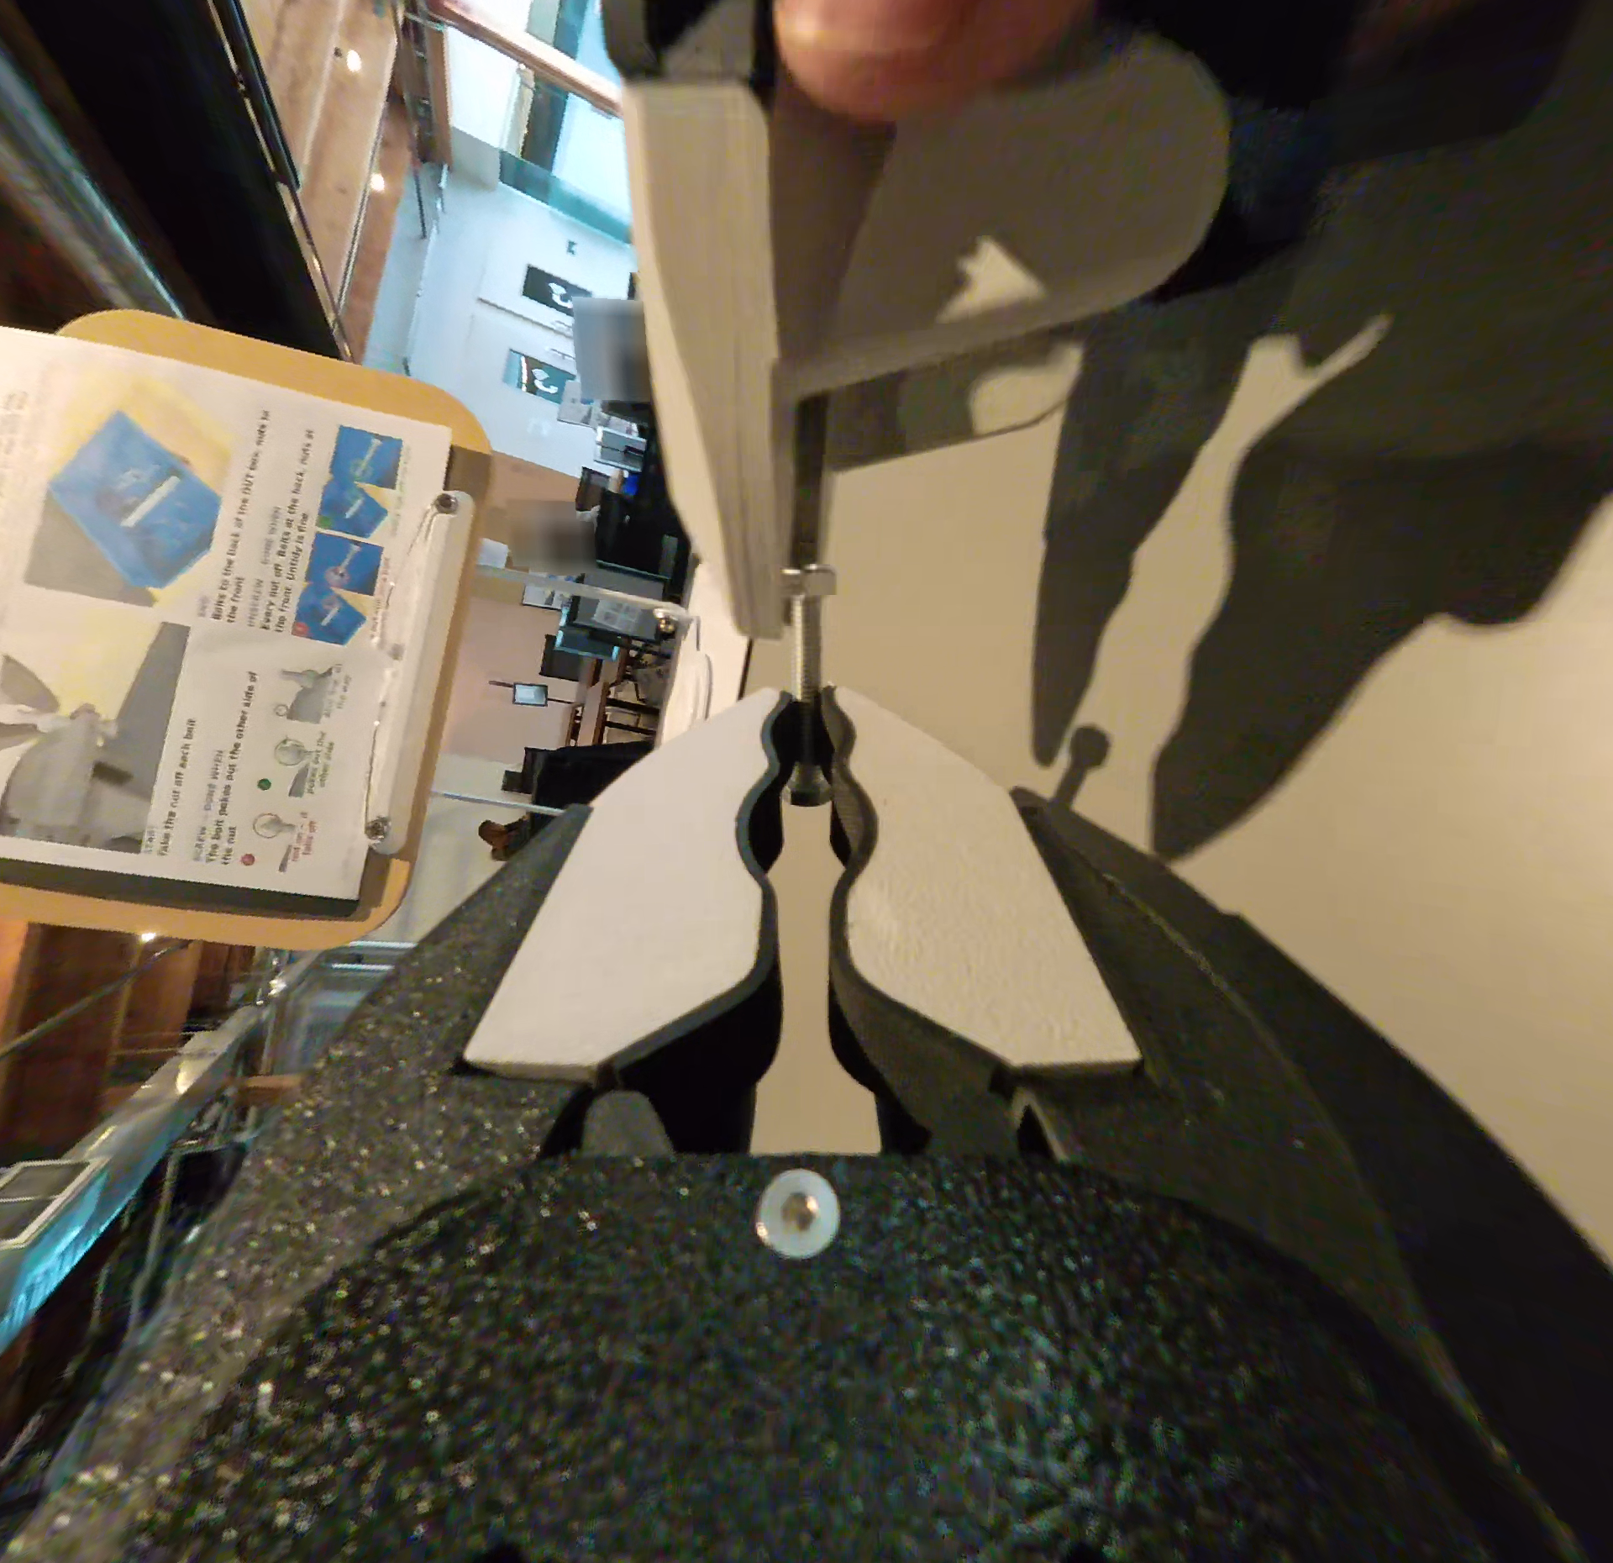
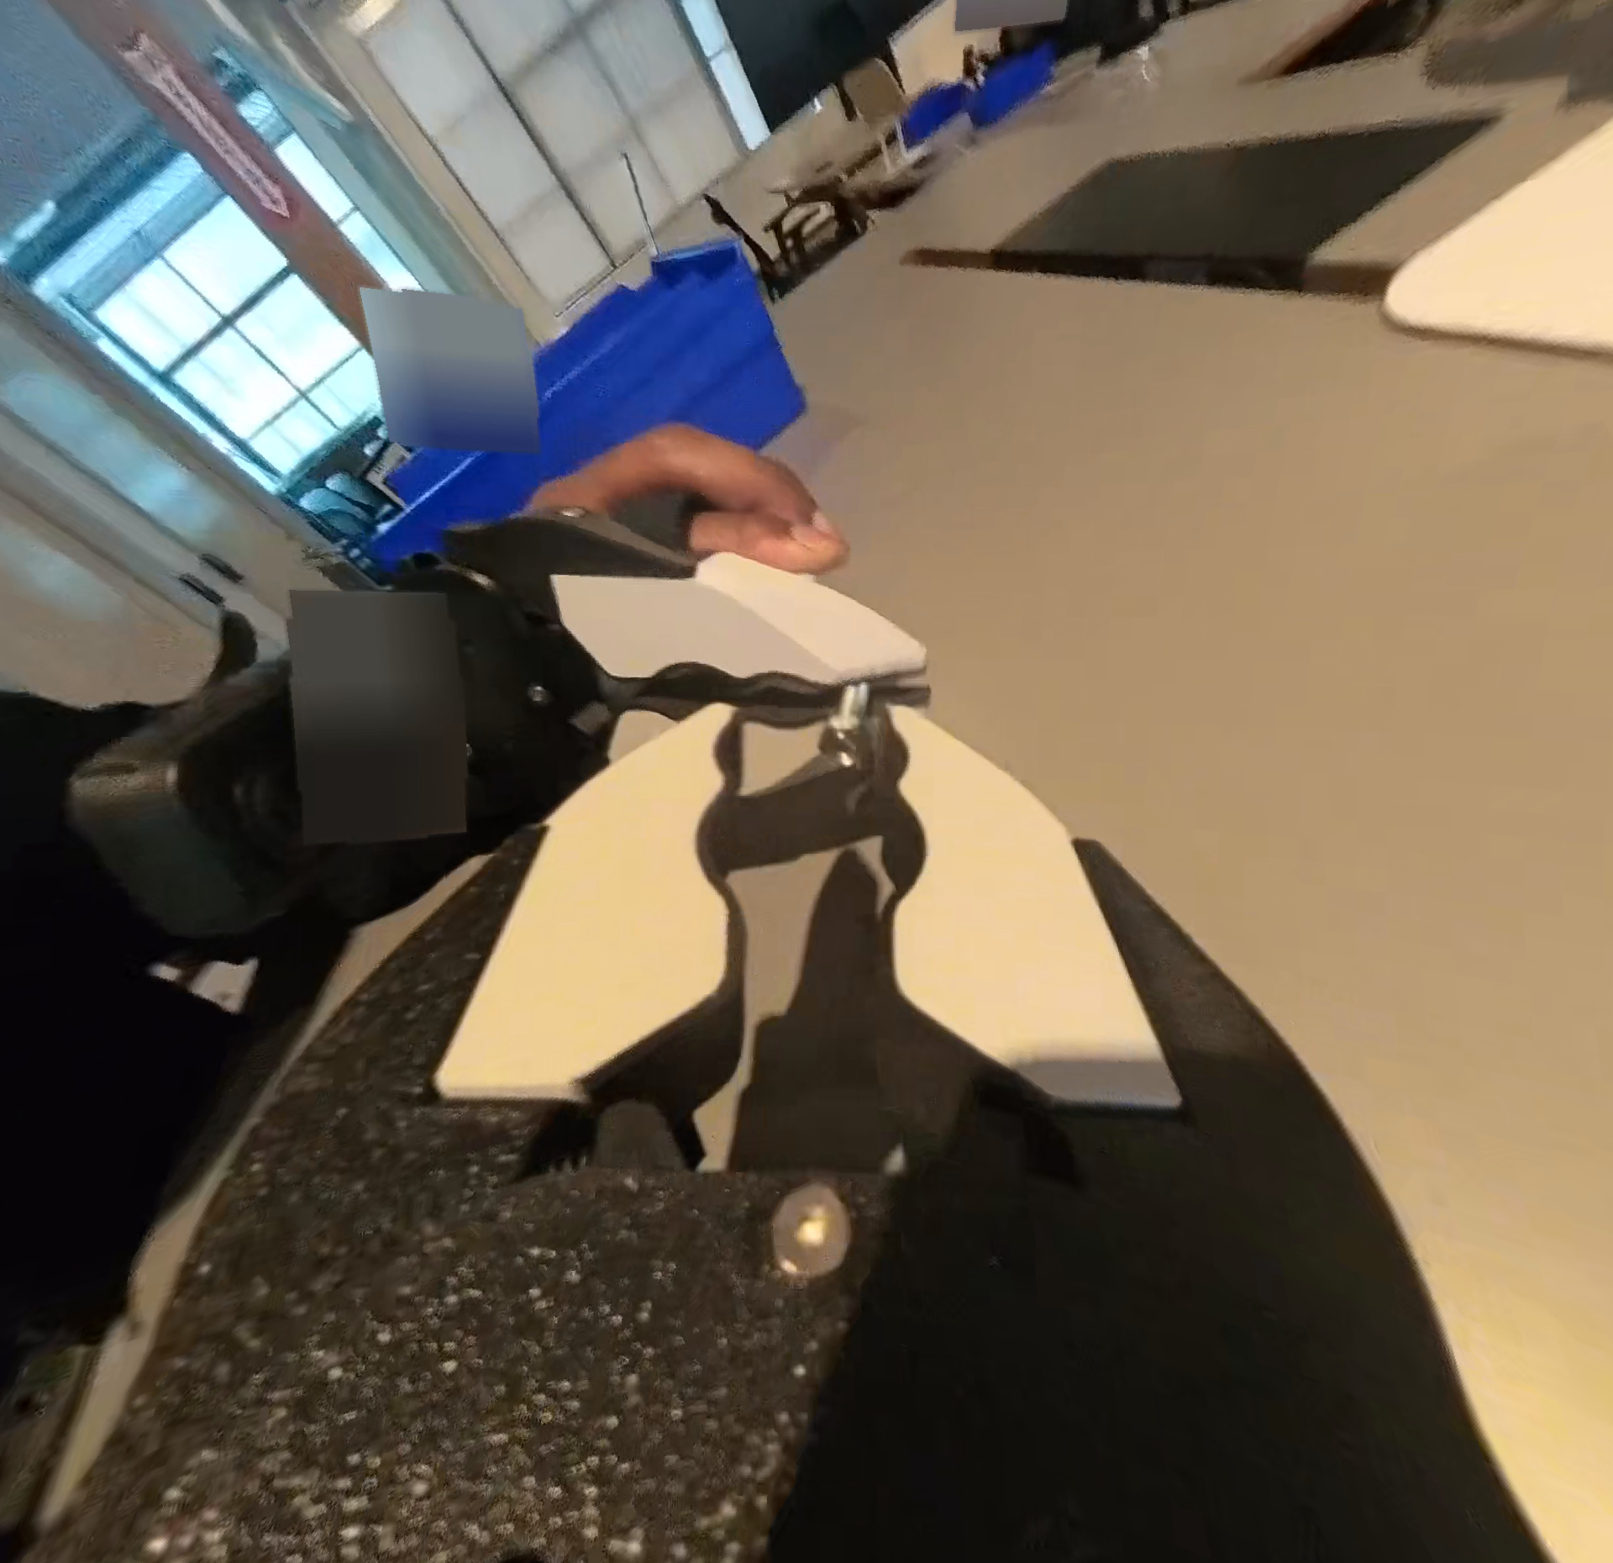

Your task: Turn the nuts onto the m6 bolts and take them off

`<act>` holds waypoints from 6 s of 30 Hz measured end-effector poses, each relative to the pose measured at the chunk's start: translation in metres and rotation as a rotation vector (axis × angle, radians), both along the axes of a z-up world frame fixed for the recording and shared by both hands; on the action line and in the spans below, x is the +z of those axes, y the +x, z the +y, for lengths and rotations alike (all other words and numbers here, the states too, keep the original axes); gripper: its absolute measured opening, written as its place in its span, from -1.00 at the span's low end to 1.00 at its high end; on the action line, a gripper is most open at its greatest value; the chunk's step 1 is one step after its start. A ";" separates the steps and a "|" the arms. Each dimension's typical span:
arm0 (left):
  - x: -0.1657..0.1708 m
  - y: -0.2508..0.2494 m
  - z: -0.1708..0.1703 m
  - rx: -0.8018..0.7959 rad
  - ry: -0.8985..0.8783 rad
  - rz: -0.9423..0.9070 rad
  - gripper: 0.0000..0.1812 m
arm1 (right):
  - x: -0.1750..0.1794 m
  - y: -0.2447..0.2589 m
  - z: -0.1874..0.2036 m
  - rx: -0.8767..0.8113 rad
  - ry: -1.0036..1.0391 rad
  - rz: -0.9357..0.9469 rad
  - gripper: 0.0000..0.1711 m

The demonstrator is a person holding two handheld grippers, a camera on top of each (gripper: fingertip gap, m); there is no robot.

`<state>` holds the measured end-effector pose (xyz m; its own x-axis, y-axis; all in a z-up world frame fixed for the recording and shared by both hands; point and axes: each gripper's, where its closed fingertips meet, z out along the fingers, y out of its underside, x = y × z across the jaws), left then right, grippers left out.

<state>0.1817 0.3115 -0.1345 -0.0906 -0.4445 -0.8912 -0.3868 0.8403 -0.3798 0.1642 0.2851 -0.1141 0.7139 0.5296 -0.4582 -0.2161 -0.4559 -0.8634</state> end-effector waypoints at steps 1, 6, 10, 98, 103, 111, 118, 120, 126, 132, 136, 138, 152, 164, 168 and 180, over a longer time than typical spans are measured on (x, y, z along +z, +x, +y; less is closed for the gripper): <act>-0.001 0.000 0.000 -0.002 -0.016 0.000 -0.94 | 0.002 0.001 0.001 -0.003 0.050 -0.055 -0.57; -0.006 -0.002 0.002 -0.021 -0.175 -0.016 -0.94 | -0.005 0.003 0.004 -0.013 0.263 -0.478 -0.36; -0.009 -0.007 0.004 -0.044 -0.284 -0.032 -0.94 | -0.011 -0.005 0.004 0.012 0.344 -0.690 -0.50; -0.019 -0.015 -0.004 -0.020 -0.227 0.058 -0.94 | -0.024 0.007 -0.002 0.094 0.208 -0.601 -0.53; -0.025 -0.015 -0.013 -0.069 -0.237 0.099 -0.94 | -0.029 0.000 -0.006 0.130 0.354 -0.890 -0.69; -0.024 -0.015 -0.009 -0.042 -0.157 0.109 -0.94 | -0.035 -0.003 -0.004 0.074 0.204 -0.847 -0.88; -0.020 -0.014 -0.006 -0.012 -0.168 0.084 -0.94 | -0.030 -0.010 -0.005 0.107 -0.045 -0.315 -0.68; -0.020 -0.014 -0.006 -0.017 -0.216 0.074 -0.94 | -0.028 -0.005 -0.004 0.113 0.036 -0.396 -0.52; -0.022 -0.015 -0.009 -0.052 -0.259 0.083 -0.94 | -0.023 -0.001 -0.004 0.112 0.292 -0.761 -0.62; -0.022 -0.015 -0.008 -0.034 -0.127 0.109 -0.94 | -0.031 -0.005 -0.004 0.068 0.164 -0.753 -0.88; -0.013 -0.014 -0.004 0.005 0.001 0.087 -0.94 | -0.025 -0.008 -0.003 0.005 -0.081 -0.283 -0.88; -0.011 -0.013 -0.004 0.008 -0.028 0.067 -0.94 | -0.021 -0.009 -0.004 0.042 -0.104 -0.131 -0.87; -0.018 -0.013 -0.011 -0.040 -0.102 0.100 -0.94 | -0.028 -0.003 -0.006 0.117 0.288 -0.883 -0.87; -0.004 -0.012 -0.003 0.037 -0.004 0.042 -0.94 | -0.006 -0.007 -0.005 0.118 -0.083 -0.004 -0.62; -0.004 -0.012 -0.001 0.038 -0.029 0.031 -0.94 | -0.005 0.005 -0.003 0.094 0.110 -0.367 -0.48; -0.006 -0.012 -0.006 0.014 -0.044 0.046 -0.94 | -0.016 -0.003 -0.004 0.072 0.229 -0.775 -0.88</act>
<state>0.1694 0.3055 -0.1405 -0.1246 -0.4848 -0.8657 -0.4166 0.8174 -0.3978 0.1616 0.2808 -0.1304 0.7445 0.6070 0.2780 0.5052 -0.2401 -0.8289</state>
